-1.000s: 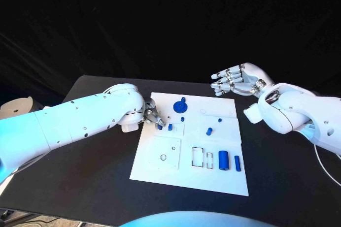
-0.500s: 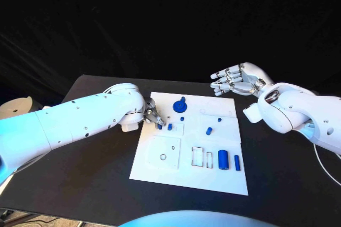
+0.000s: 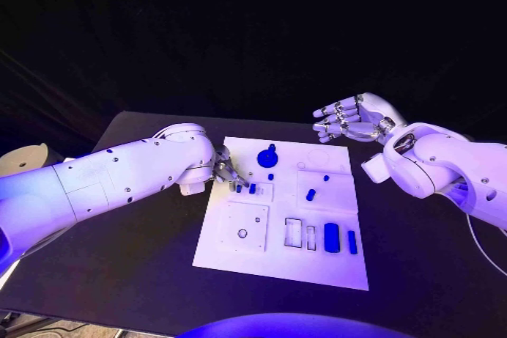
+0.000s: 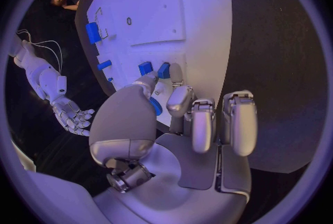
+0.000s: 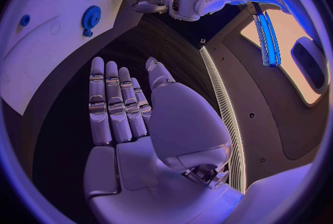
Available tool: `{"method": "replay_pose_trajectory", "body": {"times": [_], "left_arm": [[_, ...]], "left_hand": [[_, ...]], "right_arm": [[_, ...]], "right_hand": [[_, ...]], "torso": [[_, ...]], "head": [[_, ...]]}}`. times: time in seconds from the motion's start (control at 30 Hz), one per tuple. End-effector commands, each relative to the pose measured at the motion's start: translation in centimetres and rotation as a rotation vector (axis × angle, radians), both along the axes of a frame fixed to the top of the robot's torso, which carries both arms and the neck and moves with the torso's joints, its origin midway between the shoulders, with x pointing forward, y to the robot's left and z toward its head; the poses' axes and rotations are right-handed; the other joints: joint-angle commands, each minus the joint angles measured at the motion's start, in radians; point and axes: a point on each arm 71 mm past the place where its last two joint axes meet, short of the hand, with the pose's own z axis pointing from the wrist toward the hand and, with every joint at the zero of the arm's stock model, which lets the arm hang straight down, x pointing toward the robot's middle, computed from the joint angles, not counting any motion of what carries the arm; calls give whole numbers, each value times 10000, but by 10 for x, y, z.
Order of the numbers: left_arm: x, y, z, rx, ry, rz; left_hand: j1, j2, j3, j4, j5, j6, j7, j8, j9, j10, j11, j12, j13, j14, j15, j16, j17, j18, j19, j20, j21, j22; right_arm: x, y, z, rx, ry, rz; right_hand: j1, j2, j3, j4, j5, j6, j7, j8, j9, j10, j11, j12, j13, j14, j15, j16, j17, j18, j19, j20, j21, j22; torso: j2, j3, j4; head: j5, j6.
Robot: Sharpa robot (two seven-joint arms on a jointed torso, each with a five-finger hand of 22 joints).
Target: Assemble the parts on the task board
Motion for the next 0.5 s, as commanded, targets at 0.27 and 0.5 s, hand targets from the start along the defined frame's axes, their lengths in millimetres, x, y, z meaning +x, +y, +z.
{"method": "replay_pose_trajectory", "body": {"times": [0.27, 0.5], "left_arm": [[-3, 5, -6, 282, 101, 287], [-4, 8, -1, -169, -278, 528]], "left_hand": [[170, 234, -868, 421, -837, 98, -22, -45, -80, 119, 4, 70, 68, 1071, -69, 31, 2629, -111, 937, -68, 86, 2344], [194, 286, -1044, 478, -875, 104, -25, -38, -80, 124, 1, 68, 73, 1071, -71, 31, 2629, -106, 930, -71, 68, 2328]], "right_arm": [[0, 1, 0, -5, 34, 159], [0, 2, -1, -8, 38, 168]], "right_hand": [[73, 18, -8, -63, -42, -86, 2, 11, -5, -34, -29, -58, -15, -13, -12, -3, -17, 74, 83, -4, -54, 8], [44, 12, -7, -59, -34, -88, 7, 10, -6, -35, -24, -60, -15, -13, -8, -4, -23, 71, 86, -1, -61, 8]], "torso": [[2, -10, 9], [5, -10, 1]], "head": [[-14, -14], [-11, 0]]}}
